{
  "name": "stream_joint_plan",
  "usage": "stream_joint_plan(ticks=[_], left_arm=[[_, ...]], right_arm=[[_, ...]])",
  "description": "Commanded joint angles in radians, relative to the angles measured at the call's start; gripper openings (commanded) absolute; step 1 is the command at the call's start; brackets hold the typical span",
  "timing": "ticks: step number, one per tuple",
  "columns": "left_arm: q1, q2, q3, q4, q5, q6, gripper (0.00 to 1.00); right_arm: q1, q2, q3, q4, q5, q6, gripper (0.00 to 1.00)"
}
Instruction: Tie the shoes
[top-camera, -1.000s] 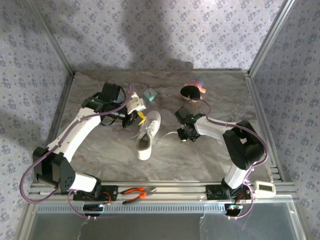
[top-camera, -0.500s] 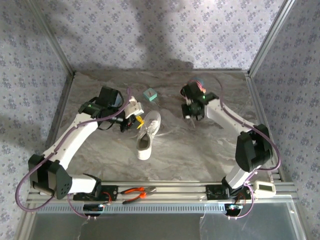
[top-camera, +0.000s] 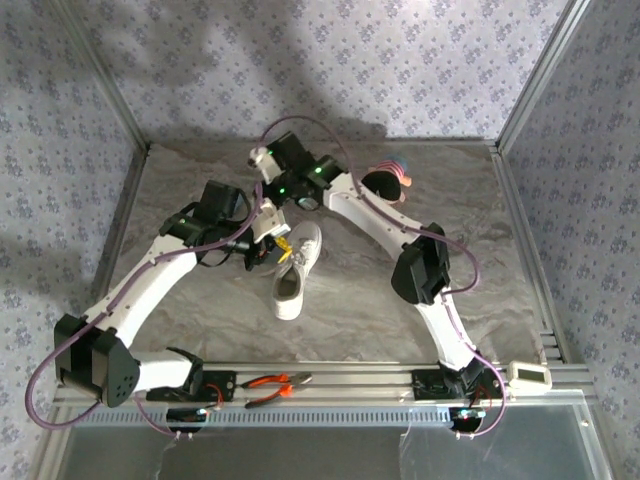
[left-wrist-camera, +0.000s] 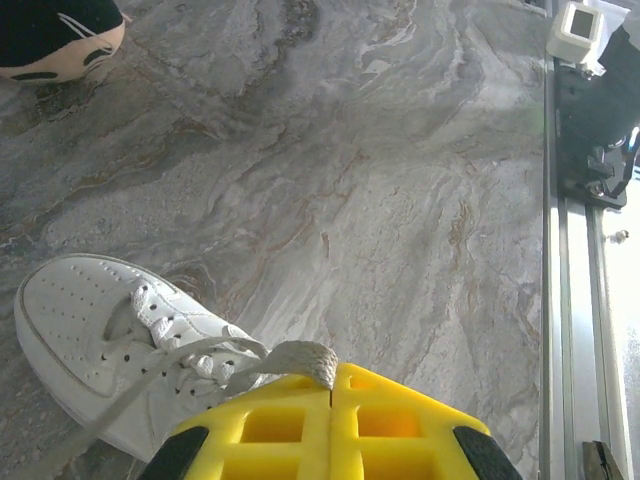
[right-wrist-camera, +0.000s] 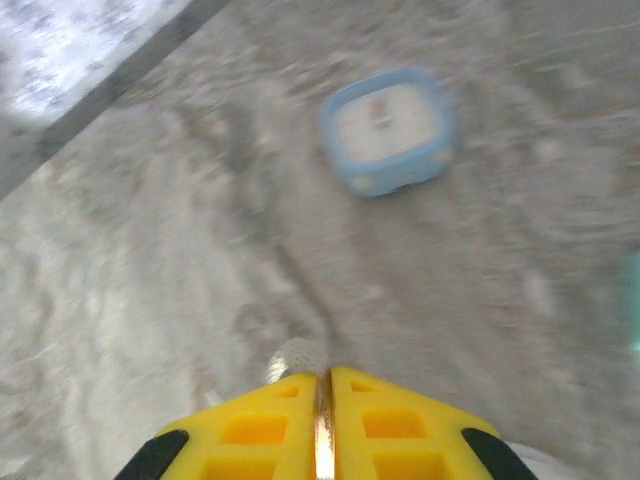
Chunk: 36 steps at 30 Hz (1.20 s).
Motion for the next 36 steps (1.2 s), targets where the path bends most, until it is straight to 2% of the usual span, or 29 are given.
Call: stream_joint_plan(ticks=[1, 2, 4, 8, 13, 18, 22, 27, 29, 31, 36], left_arm=[[-0.006, -0.018, -0.003, 0.023, 0.028, -0.009, 0.00], [-0.005, -0.016, -0.004, 0.023, 0.025, -0.009, 0.00], [-0.006, -0.014, -0.005, 0.025, 0.018, -0.013, 0.00], [-0.001, -0.008, -0.006, 0.019, 0.000, -0.011, 0.00], [0.016, -0.013, -0.016, 0.020, 0.001, -0.022, 0.00], [0.044, -0.010, -0.008, 0.033, 0.032, -0.059, 0.00], [0.055, 0.015, 0.034, 0.017, 0.051, -0.076, 0.00], [0.071, 0.068, 0.104, -0.046, 0.090, -0.095, 0.00], [0.074, 0.086, 0.124, -0.067, 0.106, -0.103, 0.00], [0.076, 0.098, 0.134, -0.078, 0.118, -0.115, 0.00], [0.075, 0.111, 0.142, -0.091, 0.144, -0.134, 0.00]], right_arm=[[-0.008, -0.031, 0.017, 0.002, -0.114, -0.015, 0.34], [-0.011, -0.040, 0.017, -0.008, -0.119, -0.015, 0.43], [-0.023, -0.069, 0.004, -0.026, -0.112, -0.004, 0.51], [-0.071, -0.206, -0.147, -0.018, -0.035, 0.067, 0.54], [-0.137, -0.437, -0.473, 0.029, 0.064, 0.166, 0.55], [-0.119, -0.736, -0.984, 0.366, 0.112, 0.188, 0.56], [0.001, -0.872, -1.256, 0.622, 0.198, 0.104, 0.59], [0.099, -0.874, -1.344, 0.811, 0.270, -0.055, 0.61], [0.104, -0.848, -1.348, 0.868, 0.249, -0.098, 0.63], [0.109, -0.816, -1.332, 0.901, 0.224, -0.133, 0.71], [0.111, -0.742, -1.282, 0.928, 0.177, -0.178, 0.72]])
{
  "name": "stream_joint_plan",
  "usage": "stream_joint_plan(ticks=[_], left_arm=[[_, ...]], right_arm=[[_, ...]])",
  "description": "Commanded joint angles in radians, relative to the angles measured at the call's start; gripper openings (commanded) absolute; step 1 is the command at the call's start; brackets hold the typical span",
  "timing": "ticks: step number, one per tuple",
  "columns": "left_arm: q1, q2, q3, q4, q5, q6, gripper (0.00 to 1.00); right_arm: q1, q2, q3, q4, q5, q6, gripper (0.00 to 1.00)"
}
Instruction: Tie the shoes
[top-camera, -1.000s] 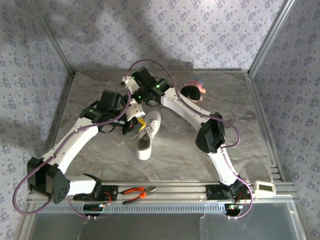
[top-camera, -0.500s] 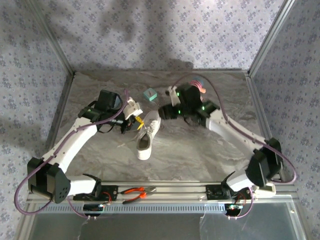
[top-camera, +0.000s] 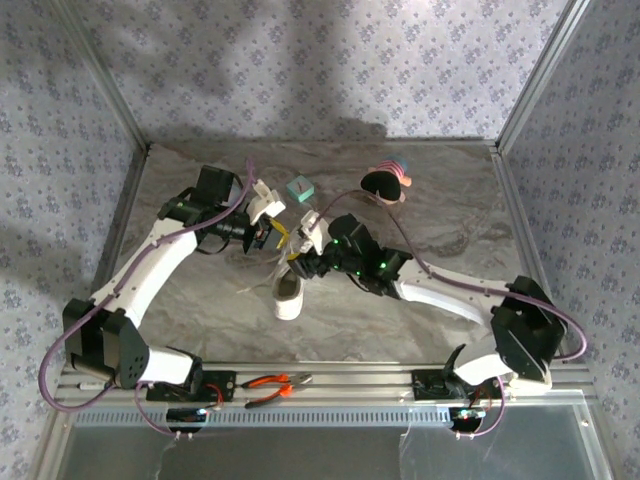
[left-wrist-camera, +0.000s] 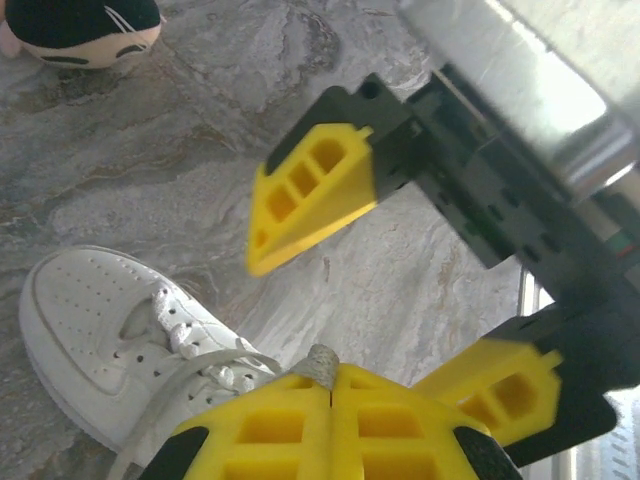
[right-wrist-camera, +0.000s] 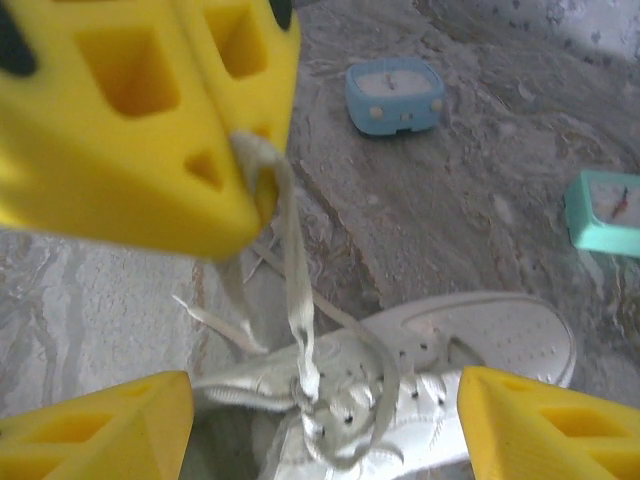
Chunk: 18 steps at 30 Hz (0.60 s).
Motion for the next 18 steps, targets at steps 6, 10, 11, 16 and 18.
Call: stream_joint_plan(ticks=[6, 10, 11, 16, 18], left_arm=[[0.005, 0.024, 0.050, -0.055, 0.085, -0.024, 0.00], [0.006, 0.036, 0.067, -0.075, 0.094, -0.018, 0.00], [0.007, 0.037, 0.069, -0.079, 0.096, -0.015, 0.00], [0.017, 0.043, 0.073, -0.094, 0.099, 0.001, 0.00], [0.024, 0.038, 0.068, -0.092, 0.084, 0.010, 0.03]], right_arm=[[0.008, 0.090, 0.075, 0.113, -0.026, -0.071, 0.72], [0.007, 0.118, 0.085, 0.151, -0.043, -0.070, 0.68], [0.007, 0.123, 0.090, 0.154, -0.049, -0.071, 0.65], [0.003, 0.129, 0.093, 0.158, -0.048, -0.063, 0.11], [-0.001, 0.124, 0.094, 0.143, -0.035, -0.055, 0.00]])
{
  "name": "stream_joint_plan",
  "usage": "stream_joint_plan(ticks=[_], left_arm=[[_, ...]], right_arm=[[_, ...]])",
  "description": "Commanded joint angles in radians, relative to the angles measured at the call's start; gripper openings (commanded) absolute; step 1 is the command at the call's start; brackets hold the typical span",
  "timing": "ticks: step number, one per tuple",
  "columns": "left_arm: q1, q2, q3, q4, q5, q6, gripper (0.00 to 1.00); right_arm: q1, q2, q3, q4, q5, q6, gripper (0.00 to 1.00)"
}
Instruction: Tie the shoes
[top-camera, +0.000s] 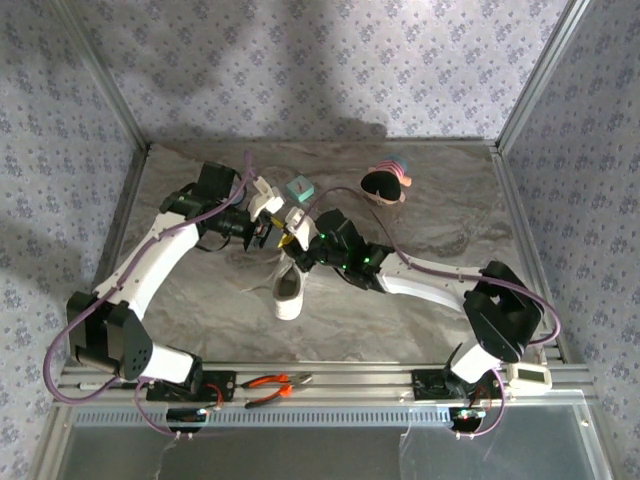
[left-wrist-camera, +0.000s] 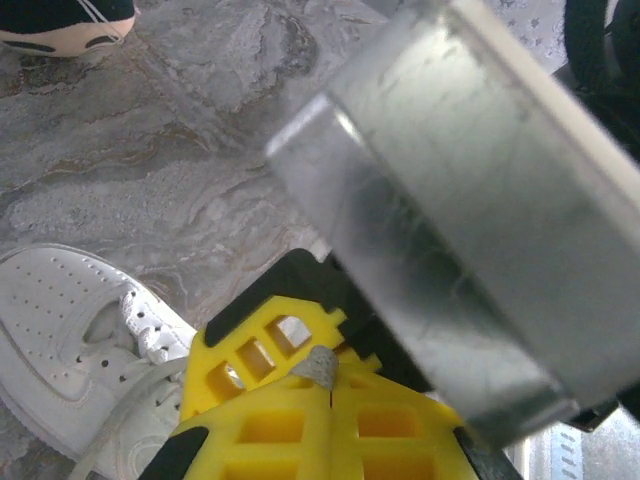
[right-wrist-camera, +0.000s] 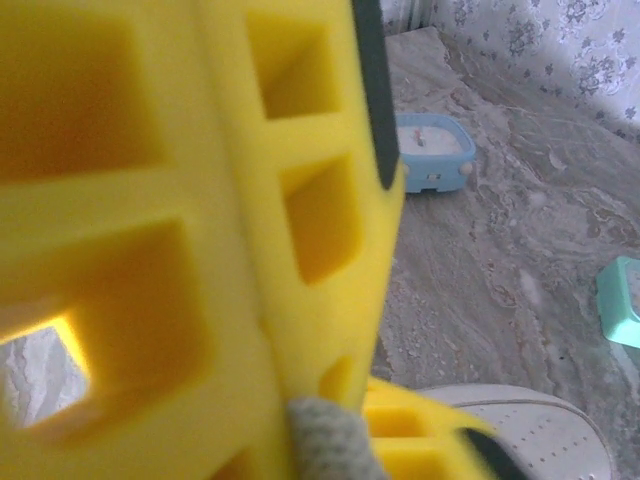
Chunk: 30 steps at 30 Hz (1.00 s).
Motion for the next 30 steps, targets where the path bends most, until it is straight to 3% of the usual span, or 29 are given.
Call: stream_joint_plan(ticks=[1, 3, 7, 11, 16, 25, 30], left_arm=[[0.013, -0.009, 0.017, -0.023, 0.005, 0.020, 0.15], [0.018, -0.036, -0.004, 0.012, -0.052, 0.004, 0.35], [0.066, -0.106, -0.045, 0.083, -0.161, -0.087, 0.54], [0.152, -0.134, -0.081, 0.154, -0.340, -0.274, 0.64], [0.253, -0.018, -0.081, 0.040, -0.566, -0.534, 0.60], [0.261, 0.189, -0.159, 0.075, -0.741, -0.737, 0.59], [0.253, 0.298, -0.180, 0.132, -0.712, -0.797, 0.57]], right_arm=[[-0.005, -0.001, 0.032, 0.005, 0.012, 0.012, 0.00], [-0.015, -0.005, 0.034, -0.014, 0.027, 0.032, 0.00], [-0.033, -0.007, 0.047, -0.064, 0.049, 0.065, 0.00], [-0.038, -0.007, 0.058, -0.082, 0.032, 0.072, 0.00], [-0.032, 0.018, 0.099, -0.124, 0.014, 0.088, 0.00], [-0.010, 0.056, 0.155, -0.191, 0.021, 0.105, 0.00], [-0.006, 0.071, 0.164, -0.198, 0.014, 0.122, 0.00]])
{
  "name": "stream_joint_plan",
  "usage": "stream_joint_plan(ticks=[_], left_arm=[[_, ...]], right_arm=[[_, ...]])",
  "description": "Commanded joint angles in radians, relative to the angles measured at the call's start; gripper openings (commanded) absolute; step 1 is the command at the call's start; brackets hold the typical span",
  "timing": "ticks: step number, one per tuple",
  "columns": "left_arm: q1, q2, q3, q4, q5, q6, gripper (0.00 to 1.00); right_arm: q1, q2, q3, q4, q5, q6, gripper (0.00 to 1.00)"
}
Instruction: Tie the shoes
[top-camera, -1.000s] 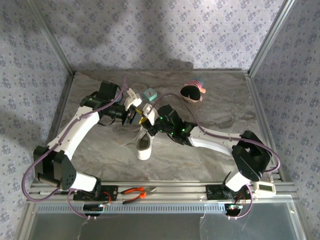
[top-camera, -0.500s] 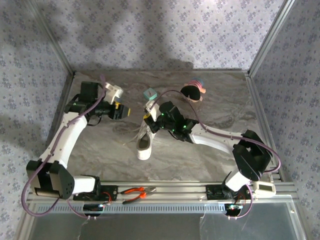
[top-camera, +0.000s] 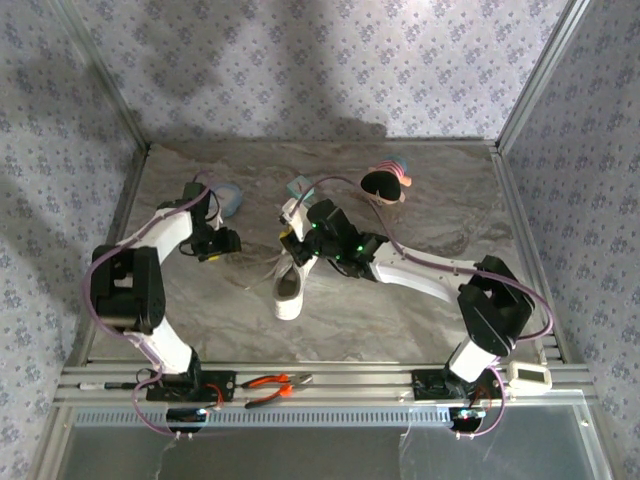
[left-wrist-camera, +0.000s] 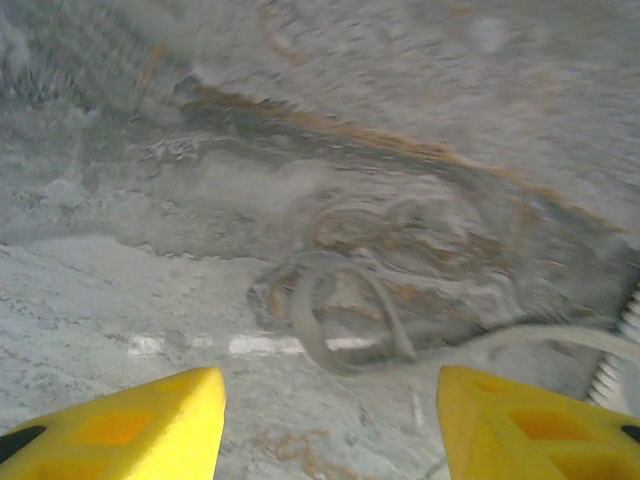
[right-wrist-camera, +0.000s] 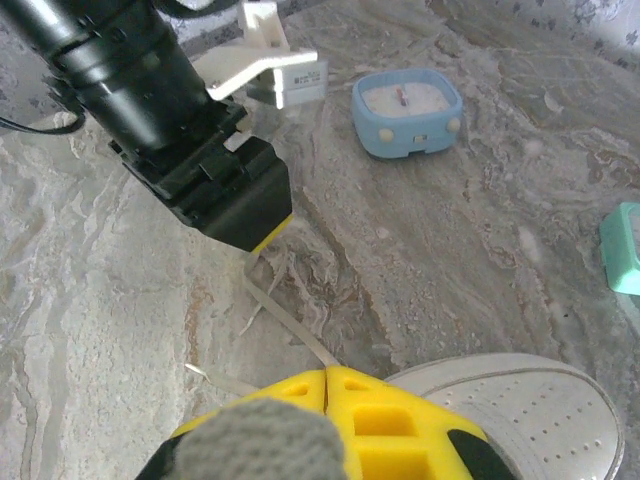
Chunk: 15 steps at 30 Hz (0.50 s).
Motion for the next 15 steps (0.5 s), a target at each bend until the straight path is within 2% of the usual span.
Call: stream_joint_plan(ticks=[1, 6, 8, 10, 13, 14, 15], left_arm=[[-0.016, 0.037, -0.022, 0.052, -0.021, -0.082, 0.57], [-0.055, 0.084, -0.031, 0.069, -0.067, -0.088, 0.57], [-0.061, 0.102, -0.042, 0.076, -0.069, -0.091, 0.53], [-0.063, 0.108, -0.056, 0.087, -0.064, -0.090, 0.40], [-0.062, 0.099, -0.062, 0.083, -0.042, -0.070, 0.06], [-0.062, 0.089, -0.054, 0.070, -0.042, -0.062, 0.00], [-0.062, 0.073, -0.045, 0.057, -0.042, -0.052, 0.00]], right_arm=[[0.006, 0.014, 0.035, -0.024, -0.004, 0.027, 0.00], [0.006, 0.019, 0.040, -0.035, 0.006, 0.034, 0.00], [0.005, 0.020, 0.047, -0.039, 0.015, 0.040, 0.00], [0.005, 0.022, 0.052, -0.047, 0.026, 0.049, 0.00], [0.002, 0.026, 0.089, -0.071, 0.034, 0.059, 0.00], [0.000, 0.027, 0.094, -0.076, 0.034, 0.061, 0.00], [-0.001, 0.028, 0.097, -0.080, 0.034, 0.063, 0.00]])
